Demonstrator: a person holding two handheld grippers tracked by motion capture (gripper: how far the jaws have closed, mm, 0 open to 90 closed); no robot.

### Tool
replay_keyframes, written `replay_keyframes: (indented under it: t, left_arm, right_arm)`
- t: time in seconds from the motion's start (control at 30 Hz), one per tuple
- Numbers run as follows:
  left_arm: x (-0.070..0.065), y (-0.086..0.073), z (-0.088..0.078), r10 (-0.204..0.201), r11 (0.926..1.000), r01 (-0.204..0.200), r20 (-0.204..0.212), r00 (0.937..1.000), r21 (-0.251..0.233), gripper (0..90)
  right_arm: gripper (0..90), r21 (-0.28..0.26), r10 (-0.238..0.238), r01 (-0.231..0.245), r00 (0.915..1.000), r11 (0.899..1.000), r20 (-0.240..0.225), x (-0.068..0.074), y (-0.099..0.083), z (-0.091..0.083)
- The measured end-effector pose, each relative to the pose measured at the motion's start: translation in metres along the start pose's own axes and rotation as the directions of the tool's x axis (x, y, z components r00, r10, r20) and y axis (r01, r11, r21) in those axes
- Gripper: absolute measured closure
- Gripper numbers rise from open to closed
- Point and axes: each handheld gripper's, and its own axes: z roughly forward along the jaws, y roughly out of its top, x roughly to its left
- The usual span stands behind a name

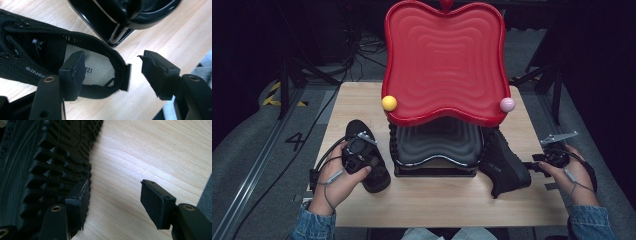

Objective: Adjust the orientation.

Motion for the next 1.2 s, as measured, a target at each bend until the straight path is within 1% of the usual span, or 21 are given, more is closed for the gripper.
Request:
replay_keyframes:
  t: [0.1, 0.13, 0.23, 0.27, 0.3, 0.37, 0.43, 0.57, 0.63, 0.67, 0.7, 0.73, 0.83, 0.87, 0.9, 0.97, 1.0, 1.03, 1.1, 1.13, 1.2]
  left_arm:
    - [0.0, 0.001, 0.007, 0.003, 1.0, -0.003, 0.005, 1.0, 0.007, 36.2]
    - [0.0, 0.002, 0.01, -0.001, 0.9999, 0.001, 0.013, 0.9999, 0.013, 36.3]
    - [0.0, 0.002, 0.018, -0.006, 0.9995, 0.006, 0.015, 0.9999, 0.031, 37.0]
    - [0.001, 0.002, 0.021, 0.0, 0.9994, -0.001, 0.017, 0.9999, 0.034, 38.0]
    - [0.001, 0.001, 0.024, -0.008, 0.9993, 0.007, 0.022, 0.9997, 0.037, 39.0]
    - [0.002, 0.001, 0.027, -0.006, 0.9993, 0.006, 0.026, 0.9997, 0.037, 39.8]
    - [0.004, 0.001, 0.033, -0.021, 0.9987, 0.019, 0.038, 0.9991, 0.047, 43.7]
    - [0.006, 0.001, 0.042, -0.024, 0.9985, 0.021, 0.051, 0.9984, 0.051, 49.6]
    - [0.007, 0.001, 0.047, -0.039, 0.9978, 0.035, 0.079, 0.9961, 0.057, 52.6]
    - [0.007, 0.001, 0.047, -0.039, 0.9978, 0.035, 0.079, 0.9961, 0.057, 54.1]
    - [0.008, 0.001, 0.049, -0.038, 0.9979, 0.034, 0.077, 0.9963, 0.056, 57.2]
    - [0.009, 0.001, 0.048, -0.056, 0.9969, 0.051, 0.072, 0.9959, 0.059, 59.7]
    - [0.011, 0.0, 0.048, -0.058, 0.9969, 0.054, 0.072, 0.9957, 0.057, 63.5]
    - [0.011, 0.0, 0.048, -0.059, 0.9967, 0.054, 0.074, 0.9955, 0.061, 69.7]
    - [0.011, 0.0, 0.049, -0.058, 0.9963, 0.053, 0.072, 0.9957, 0.067, 72.5]
    - [0.011, 0.0, 0.049, -0.06, 0.9959, 0.055, 0.071, 0.9956, 0.071, 75.0]
    - [0.009, -0.001, 0.048, -0.06, 0.9956, 0.055, 0.065, 0.9961, 0.076, 79.4]
    - [0.009, -0.001, 0.049, -0.07, 0.9944, 0.063, 0.076, 0.9947, 0.084, 81.2]
    - [0.01, -0.001, 0.049, -0.076, 0.9935, 0.069, 0.078, 0.9941, 0.091, 84.1]
    - [0.01, -0.001, 0.049, -0.076, 0.9935, 0.069, 0.078, 0.9941, 0.091, 84.3]
    - [0.009, -0.001, 0.049, -0.09, 0.9921, 0.083, 0.079, 0.9928, 0.094, 84.6]
  right_arm:
    - [40.1, 0.004, 0.003, -0.002, 1.0, 1.0, -0.007, 0.0, 0.0, 0.002]
    - [40.1, 0.007, 0.001, -0.001, 1.0, 1.0, -0.005, 0.0, 0.0, 0.003]
    - [40.1, 0.008, 0.003, -0.003, 1.0, 1.0, -0.007, 0.0, -0.001, 0.004]
    - [40.1, 0.009, 0.002, -0.002, 1.0, 1.0, -0.007, 0.0, -0.001, 0.004]
    - [40.1, 0.007, 0.003, -0.003, 1.0, 1.0, -0.006, 0.0, -0.001, 0.003]
    - [40.1, 0.004, 0.004, -0.004, 1.0, 1.0, -0.006, 0.0, -0.001, 0.003]
    - [40.0, 0.002, 0.006, -0.006, 0.9999, 1.0, -0.009, 0.0, -0.001, 0.004]
    - [40.0, 0.009, 0.004, -0.004, 1.0, 1.0, -0.008, 0.0, -0.001, 0.005]
    - [40.0, 0.006, 0.005, -0.005, 0.9999, 1.0, -0.012, 0.0, -0.001, 0.006]
    - [40.0, 0.006, 0.005, -0.005, 0.9999, 1.0, -0.012, 0.0, -0.001, 0.006]
    - [40.0, 0.004, 0.009, -0.009, 0.9996, 1.0, -0.028, 0.0, -0.001, 0.006]
    - [40.0, 0.006, 0.008, -0.008, 0.9996, 1.0, -0.027, 0.0, -0.001, 0.006]
    - [40.0, 0.003, 0.01, -0.01, 0.9996, 1.0, -0.025, -0.001, -0.001, 0.007]
    - [40.0, 0.008, 0.011, -0.011, 0.9996, 1.0, -0.025, -0.001, -0.002, 0.007]
    - [40.0, 0.01, 0.01, -0.01, 0.9997, 1.0, -0.023, -0.001, -0.001, 0.007]
    - [40.0, 0.011, 0.009, -0.009, 0.9997, 1.0, -0.022, -0.001, -0.002, 0.008]
    - [40.1, 0.01, 0.011, -0.01, 0.9996, 1.0, -0.024, -0.001, -0.002, 0.008]
    - [40.1, 0.01, 0.012, -0.011, 0.9996, 1.0, -0.024, -0.001, -0.002, 0.008]
    - [40.0, 0.013, 0.012, -0.012, 0.9996, 1.0, -0.024, -0.001, -0.002, 0.009]
    - [40.0, 0.013, 0.012, -0.012, 0.9996, 1.0, -0.024, -0.001, -0.002, 0.009]
    - [40.0, 0.013, 0.013, -0.013, 0.9996, 1.0, -0.023, -0.002, -0.002, 0.009]
